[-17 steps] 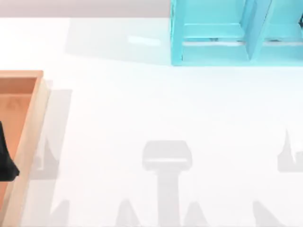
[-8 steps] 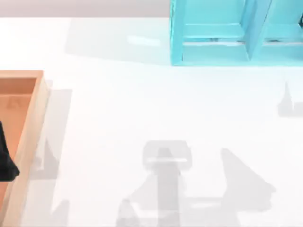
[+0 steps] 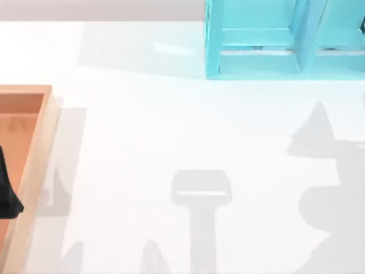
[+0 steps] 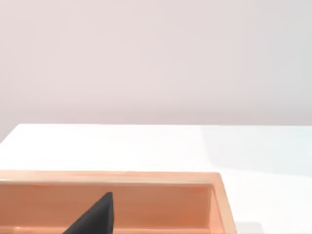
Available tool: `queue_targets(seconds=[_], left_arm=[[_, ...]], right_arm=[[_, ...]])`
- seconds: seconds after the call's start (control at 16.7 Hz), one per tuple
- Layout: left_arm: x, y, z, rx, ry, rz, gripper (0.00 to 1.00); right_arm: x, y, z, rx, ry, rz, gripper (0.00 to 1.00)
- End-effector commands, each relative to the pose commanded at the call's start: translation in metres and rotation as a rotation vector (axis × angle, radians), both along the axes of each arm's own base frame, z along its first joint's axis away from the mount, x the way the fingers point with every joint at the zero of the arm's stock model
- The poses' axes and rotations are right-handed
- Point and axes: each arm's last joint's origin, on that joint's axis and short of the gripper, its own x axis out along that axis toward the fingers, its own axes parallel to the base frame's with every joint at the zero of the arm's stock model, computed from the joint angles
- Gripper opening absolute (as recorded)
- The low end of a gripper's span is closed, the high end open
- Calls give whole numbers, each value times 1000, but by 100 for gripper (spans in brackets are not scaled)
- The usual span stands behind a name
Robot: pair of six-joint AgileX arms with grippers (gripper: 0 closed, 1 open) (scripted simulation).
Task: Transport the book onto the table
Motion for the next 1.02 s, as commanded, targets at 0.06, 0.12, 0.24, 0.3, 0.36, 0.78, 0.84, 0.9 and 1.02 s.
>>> queue_targets(seconds=[0.06, 0.12, 0.24, 0.3, 0.36, 0.78, 0.84, 0.9, 1.02], left_arm=[[0, 0, 0, 0, 0, 0, 100], [0, 0, 0, 0, 0, 0, 100], [0, 0, 0, 0, 0, 0, 100], [0, 0, 0, 0, 0, 0, 100], [0, 0, 0, 0, 0, 0, 100], [0, 0, 0, 0, 0, 0, 100], [0, 0, 0, 0, 0, 0, 100], [0, 0, 0, 0, 0, 0, 100], [0, 0, 0, 0, 0, 0, 100]], right_arm=[[8, -8, -15, 3, 11, -2, 100], [14, -15, -27, 6, 18, -4, 100], [23, -26, -47, 7, 23, -7, 100], [26, -30, -54, 7, 23, -8, 100], [28, -33, -59, 6, 22, -9, 100], [30, -33, -62, 7, 25, -6, 100], [33, -34, -62, 7, 24, -8, 100], [38, -35, -63, 6, 23, -9, 100], [54, -37, -65, 5, 21, -9, 100]])
